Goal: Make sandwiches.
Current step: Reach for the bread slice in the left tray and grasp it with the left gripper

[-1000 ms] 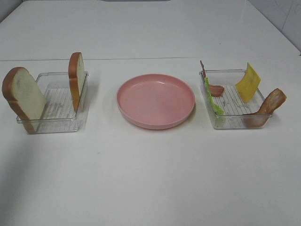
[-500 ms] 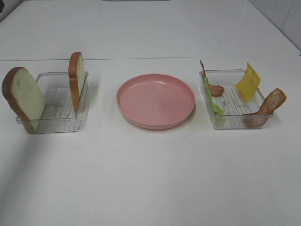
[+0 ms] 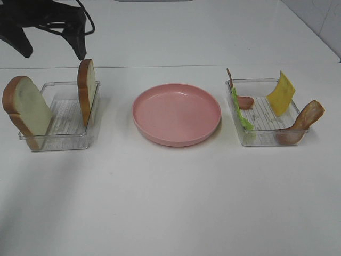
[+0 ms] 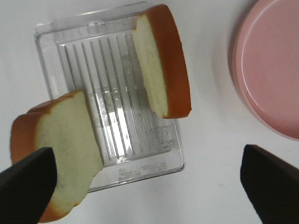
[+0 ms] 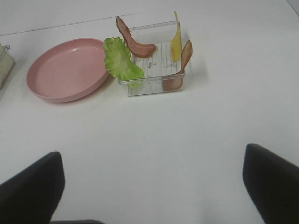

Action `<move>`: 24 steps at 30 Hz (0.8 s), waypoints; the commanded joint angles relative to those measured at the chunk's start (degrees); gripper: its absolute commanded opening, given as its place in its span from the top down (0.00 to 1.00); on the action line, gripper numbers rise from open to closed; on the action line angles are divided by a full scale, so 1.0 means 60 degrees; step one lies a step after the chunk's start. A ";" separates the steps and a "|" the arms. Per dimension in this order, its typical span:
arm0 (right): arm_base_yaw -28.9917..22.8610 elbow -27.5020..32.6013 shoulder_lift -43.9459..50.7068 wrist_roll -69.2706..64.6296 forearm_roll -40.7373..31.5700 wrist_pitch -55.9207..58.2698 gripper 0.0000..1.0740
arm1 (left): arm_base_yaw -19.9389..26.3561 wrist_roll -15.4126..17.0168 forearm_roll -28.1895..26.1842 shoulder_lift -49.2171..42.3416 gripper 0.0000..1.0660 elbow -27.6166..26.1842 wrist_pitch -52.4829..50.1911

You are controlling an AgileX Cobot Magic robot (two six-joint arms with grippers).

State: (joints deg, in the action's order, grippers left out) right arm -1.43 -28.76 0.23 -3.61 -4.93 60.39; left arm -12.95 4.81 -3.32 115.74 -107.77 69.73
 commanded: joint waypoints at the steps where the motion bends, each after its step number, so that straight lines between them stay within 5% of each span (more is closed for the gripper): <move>1: 0.0057 0.0029 0.0229 0.0019 0.0010 -0.0095 0.08 | -0.0258 0.0325 0.0124 0.0468 0.05 -0.0038 -0.0220; 24: 0.0057 0.0029 0.0229 0.0019 0.0010 -0.0095 0.08 | -0.0306 0.0296 -0.0267 0.3180 0.06 -0.2149 -0.0105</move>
State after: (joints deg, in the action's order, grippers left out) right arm -1.43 -28.76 0.23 -3.61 -4.93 60.39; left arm -14.38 6.70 -4.64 133.90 -120.26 68.30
